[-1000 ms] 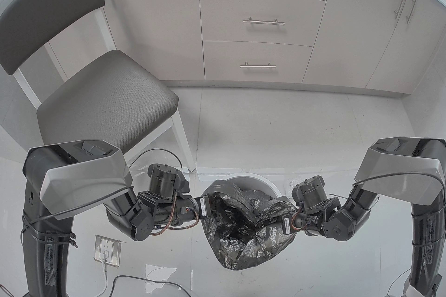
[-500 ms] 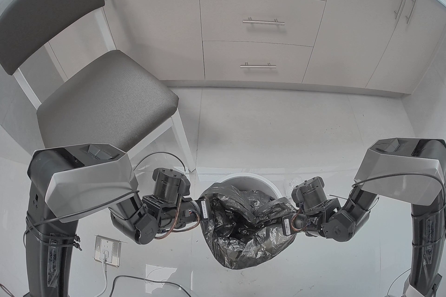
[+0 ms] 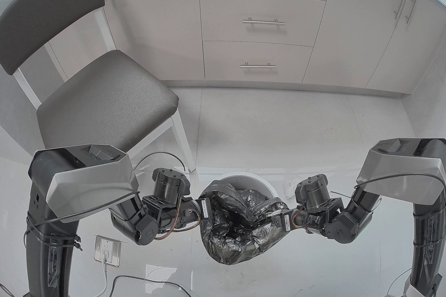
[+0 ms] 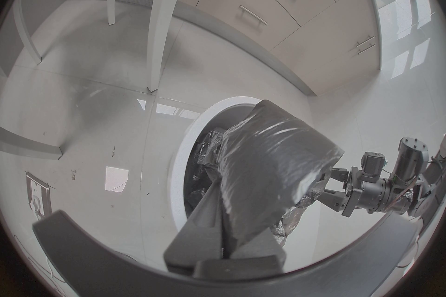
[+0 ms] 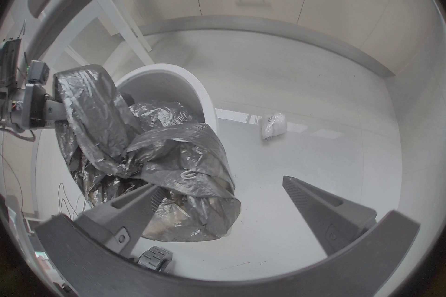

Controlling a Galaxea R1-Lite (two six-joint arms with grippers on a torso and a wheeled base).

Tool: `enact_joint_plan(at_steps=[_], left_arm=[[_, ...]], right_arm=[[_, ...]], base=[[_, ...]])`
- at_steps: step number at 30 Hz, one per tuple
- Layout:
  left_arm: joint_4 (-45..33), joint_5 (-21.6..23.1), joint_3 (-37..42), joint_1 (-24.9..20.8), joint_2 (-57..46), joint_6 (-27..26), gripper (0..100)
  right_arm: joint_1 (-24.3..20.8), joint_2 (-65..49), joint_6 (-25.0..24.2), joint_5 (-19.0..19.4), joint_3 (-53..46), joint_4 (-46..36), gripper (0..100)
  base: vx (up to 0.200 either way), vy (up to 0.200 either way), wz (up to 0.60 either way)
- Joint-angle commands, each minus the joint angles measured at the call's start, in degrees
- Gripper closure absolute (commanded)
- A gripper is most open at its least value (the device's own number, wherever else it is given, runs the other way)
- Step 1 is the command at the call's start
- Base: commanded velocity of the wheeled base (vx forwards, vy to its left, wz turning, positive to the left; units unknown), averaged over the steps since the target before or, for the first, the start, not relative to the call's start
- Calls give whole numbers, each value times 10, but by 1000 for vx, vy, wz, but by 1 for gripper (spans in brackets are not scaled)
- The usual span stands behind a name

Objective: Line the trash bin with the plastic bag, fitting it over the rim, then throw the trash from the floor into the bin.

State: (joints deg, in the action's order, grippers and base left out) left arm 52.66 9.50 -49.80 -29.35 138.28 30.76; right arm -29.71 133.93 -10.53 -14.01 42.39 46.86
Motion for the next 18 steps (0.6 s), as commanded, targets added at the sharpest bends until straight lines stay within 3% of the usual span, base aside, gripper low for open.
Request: enact_joint_plan(at_steps=[1, 7, 13, 18], left_arm=[[7, 1, 3, 1, 0, 2, 100], [7, 1, 2, 1, 1, 3, 100], [7, 1, 3, 1, 0, 3, 100], [8, 1, 3, 1, 0, 3, 100]], right_arm=[[-4, -34, 17, 1, -29, 18, 0], [-33, -96, 30, 0, -53, 27, 0], [-70, -79, 95, -2, -36, 26, 0], [-103, -21, 119, -52, 4, 27, 0]], base=[[0, 0, 0], [0, 0, 0], [0, 0, 0], [0, 0, 0]])
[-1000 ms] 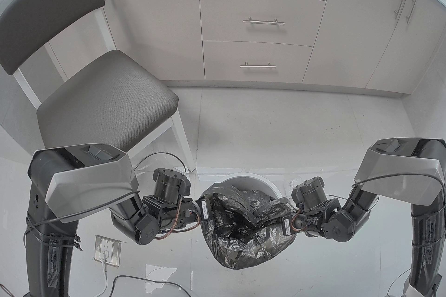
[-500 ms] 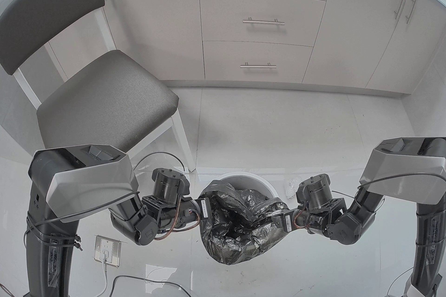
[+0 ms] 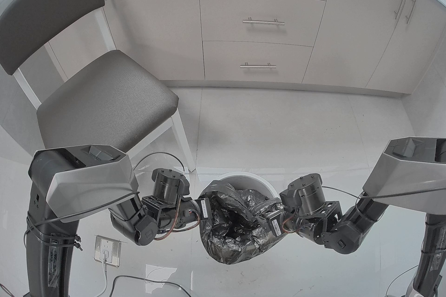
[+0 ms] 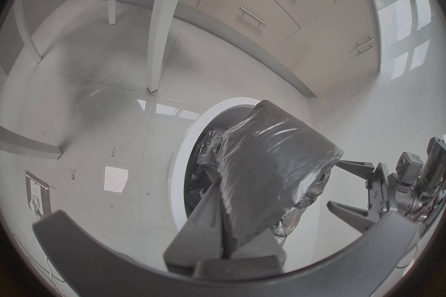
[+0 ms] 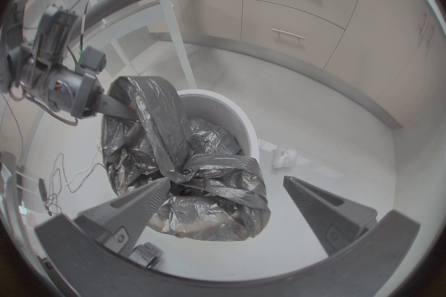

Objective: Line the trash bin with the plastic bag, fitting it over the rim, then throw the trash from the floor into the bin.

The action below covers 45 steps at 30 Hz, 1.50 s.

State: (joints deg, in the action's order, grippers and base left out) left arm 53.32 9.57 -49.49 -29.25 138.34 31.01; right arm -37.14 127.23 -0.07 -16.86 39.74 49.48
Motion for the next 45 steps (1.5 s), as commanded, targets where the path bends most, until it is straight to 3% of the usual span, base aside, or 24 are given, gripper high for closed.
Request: enact_joint_plan(at_steps=[1, 10, 21, 32, 40, 45], left_arm=[[1, 0, 0, 0, -1, 0, 100], [0, 1, 1, 0, -2, 0, 100], [4, 1, 6, 0, -2, -4, 100], [42, 1, 18, 0, 6, -3, 100], [63, 4, 11, 2, 17, -10, 100], [64, 4, 5, 6, 26, -45, 100]], right_arm=[[-32, 56, 19, -25, 37, 1, 0], [-43, 93, 57, -36, 69, 0, 0], [-6, 107, 121, -70, 126, 0, 0], [7, 122, 138, -108, 202, -1, 0], [23, 142, 136, -109, 256, 0, 0], [41, 167, 138, -109, 314, -4, 0]], base=[[0, 0, 0], [0, 0, 0], [0, 0, 0], [0, 0, 0], [0, 0, 0], [0, 0, 0]])
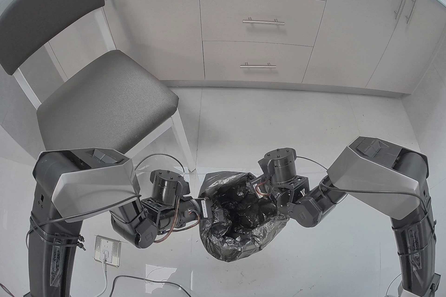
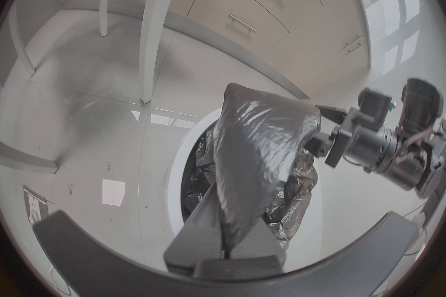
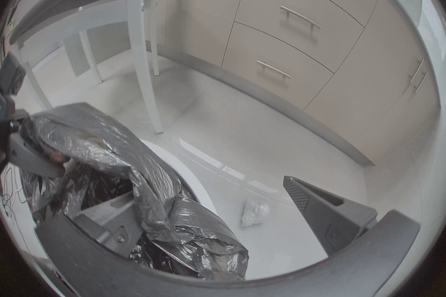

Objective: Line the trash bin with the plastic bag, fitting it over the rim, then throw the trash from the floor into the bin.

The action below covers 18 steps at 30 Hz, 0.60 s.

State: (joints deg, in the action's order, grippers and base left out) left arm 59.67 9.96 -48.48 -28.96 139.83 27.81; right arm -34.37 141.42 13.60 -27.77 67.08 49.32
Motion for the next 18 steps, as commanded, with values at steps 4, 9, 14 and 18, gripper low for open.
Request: enact_joint_plan(at_steps=[4, 9, 14, 18], left_arm=[[1, 1, -12, 5, 13, -14, 100], [1, 1, -12, 5, 13, -14, 100], [2, 0, -19, 8, 19, -23, 100], [2, -3, -25, 12, 22, -41, 100]], right_arm=[[23, 47, 4, 1, 80, -5, 0], [29, 64, 9, 2, 110, -6, 0], [29, 68, 10, 2, 128, -8, 0], [29, 73, 9, 2, 135, -6, 0]], base=[[0, 0, 0], [0, 0, 0], [0, 0, 0], [0, 0, 0]])
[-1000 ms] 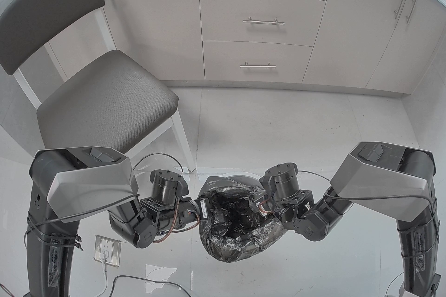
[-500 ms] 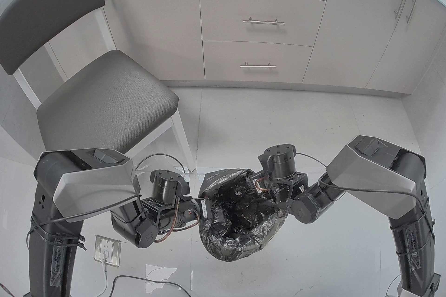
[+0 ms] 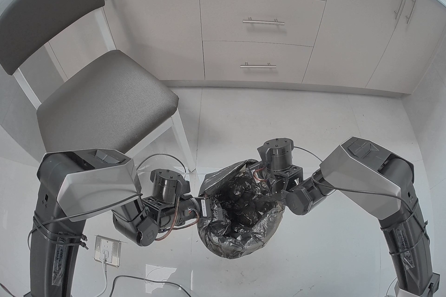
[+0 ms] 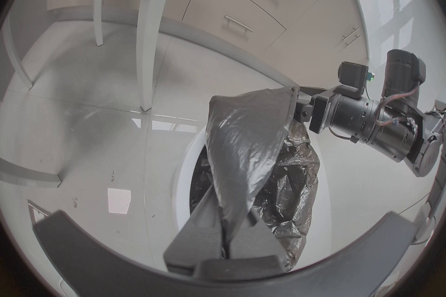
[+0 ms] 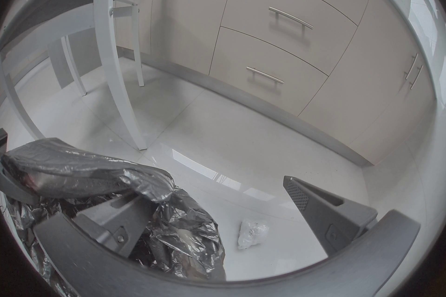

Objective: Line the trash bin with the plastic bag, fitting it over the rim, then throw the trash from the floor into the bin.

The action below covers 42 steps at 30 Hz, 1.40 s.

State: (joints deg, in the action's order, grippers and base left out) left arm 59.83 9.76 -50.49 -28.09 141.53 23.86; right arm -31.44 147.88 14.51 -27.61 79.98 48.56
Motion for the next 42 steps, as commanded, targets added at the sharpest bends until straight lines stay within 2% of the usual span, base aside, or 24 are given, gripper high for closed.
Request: enact_joint_plan(at_steps=[1, 7, 8, 24, 42], left_arm=[[-1, -1, -6, 3, 5, -1, 100], [-4, -1, -22, 8, 12, -3, 100], [-5, -1, -22, 8, 13, -4, 0], [-11, 1, -71, 44, 32, -4, 0], [-45, 4, -68, 38, 27, -6, 0]], right_arm=[[0, 9, 0, 1, 7, 1, 0], [0, 9, 0, 1, 6, 3, 0], [0, 9, 0, 1, 6, 3, 0], [-6, 7, -3, 1, 11, 8, 0], [0, 27, -6, 1, 4, 21, 0]], base=[[0, 0, 0], [0, 0, 0], [0, 0, 0], [0, 0, 0], [0, 0, 0]])
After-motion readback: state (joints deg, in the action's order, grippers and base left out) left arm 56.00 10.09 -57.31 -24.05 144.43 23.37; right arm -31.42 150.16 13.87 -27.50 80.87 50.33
